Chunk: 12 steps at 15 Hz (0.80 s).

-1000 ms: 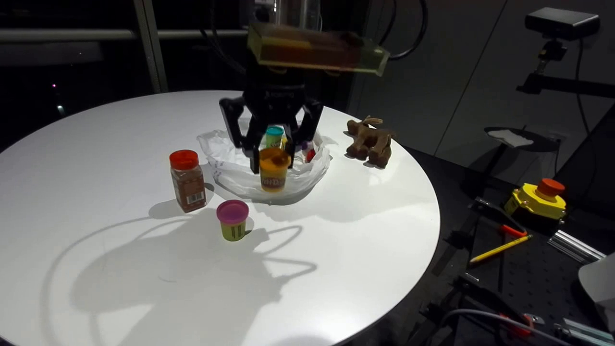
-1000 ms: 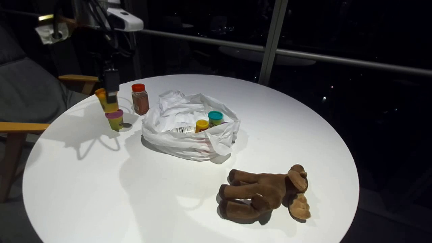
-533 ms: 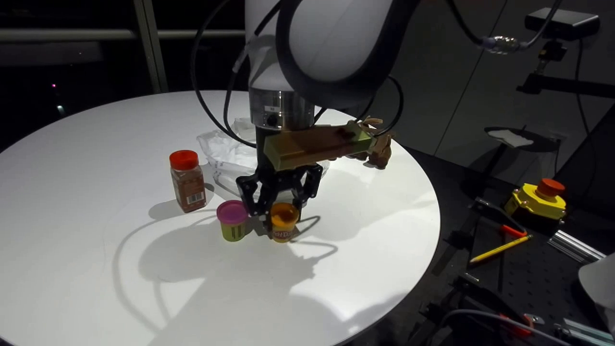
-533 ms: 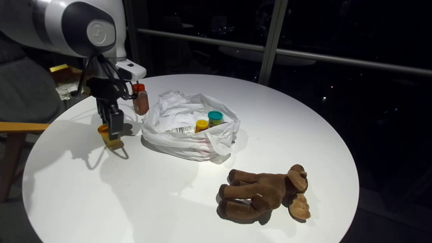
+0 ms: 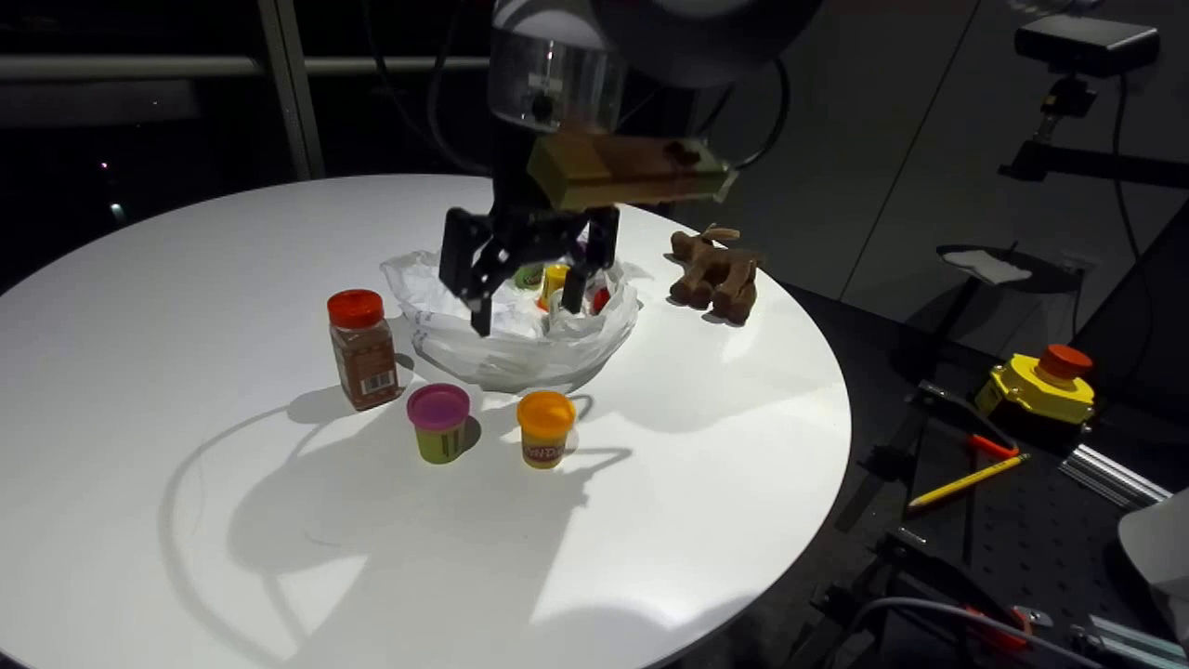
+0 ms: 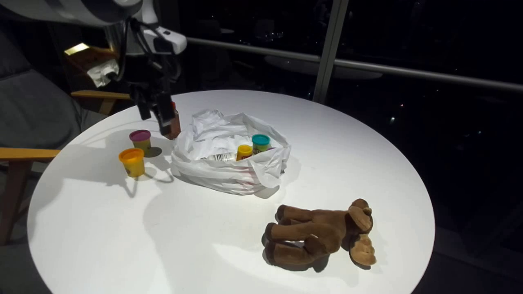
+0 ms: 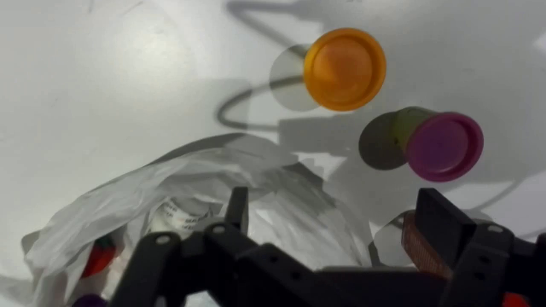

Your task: Remove the things from the plastic bag and put them on the table

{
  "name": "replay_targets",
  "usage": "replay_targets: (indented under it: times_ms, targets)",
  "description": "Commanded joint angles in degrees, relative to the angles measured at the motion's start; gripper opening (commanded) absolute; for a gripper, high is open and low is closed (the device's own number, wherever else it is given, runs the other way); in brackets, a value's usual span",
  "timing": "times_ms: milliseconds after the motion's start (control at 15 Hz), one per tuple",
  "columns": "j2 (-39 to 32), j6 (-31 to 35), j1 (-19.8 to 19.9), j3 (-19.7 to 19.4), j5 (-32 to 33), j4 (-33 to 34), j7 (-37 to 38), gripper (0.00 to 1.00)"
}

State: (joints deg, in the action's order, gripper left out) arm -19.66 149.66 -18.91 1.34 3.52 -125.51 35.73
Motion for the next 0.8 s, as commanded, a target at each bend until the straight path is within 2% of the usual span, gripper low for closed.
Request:
replay_targets:
  times_ms: [0,200,400,733]
  targets:
    - [6.74,-6.13,-0.15,-4.26,10.71,-0.26,1.30,1.00]
    - [4.05,-9.02,4.21,-3.29,11.92,4.03,-4.43,1.00]
    - [-1.29,-9.15,7.56,-2.67,8.65,8.32,-11.32,1.00]
    - [-10.10,-8.63,11.53,-2.69,2.51,14.87,-16.61,1.00]
